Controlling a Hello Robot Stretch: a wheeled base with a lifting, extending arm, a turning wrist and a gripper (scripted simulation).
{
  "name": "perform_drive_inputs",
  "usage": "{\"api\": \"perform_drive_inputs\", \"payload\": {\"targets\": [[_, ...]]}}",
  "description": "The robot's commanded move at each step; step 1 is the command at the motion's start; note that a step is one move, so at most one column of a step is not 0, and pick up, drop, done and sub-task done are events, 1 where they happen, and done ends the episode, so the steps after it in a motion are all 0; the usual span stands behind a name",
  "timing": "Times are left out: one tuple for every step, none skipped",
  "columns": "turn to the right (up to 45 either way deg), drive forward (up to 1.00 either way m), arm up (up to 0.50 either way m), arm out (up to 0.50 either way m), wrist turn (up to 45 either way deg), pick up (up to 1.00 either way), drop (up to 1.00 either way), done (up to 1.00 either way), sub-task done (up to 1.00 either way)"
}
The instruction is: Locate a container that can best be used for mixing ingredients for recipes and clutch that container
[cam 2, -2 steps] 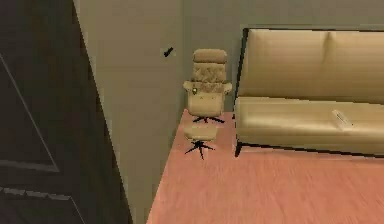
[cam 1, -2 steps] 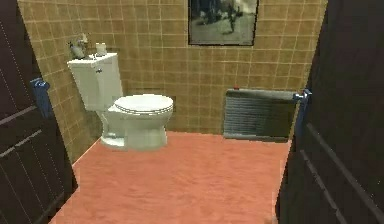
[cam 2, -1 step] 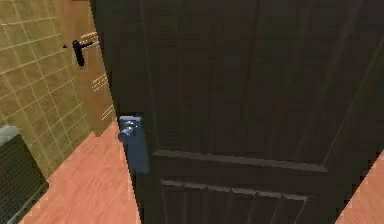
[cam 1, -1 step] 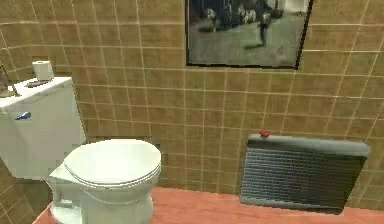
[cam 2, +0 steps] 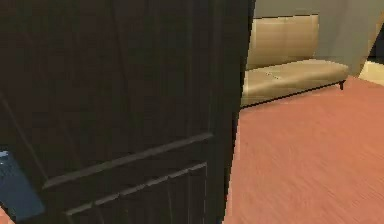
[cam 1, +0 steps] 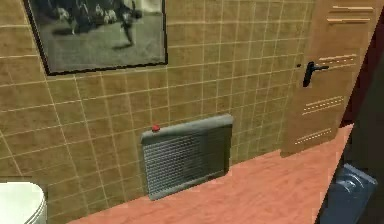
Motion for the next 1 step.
{"api": "perform_drive_inputs", "payload": {"targets": [[0.0,1.00,0.00,0.00,0.0,0.00,0.00,0.00,0.00]]}}
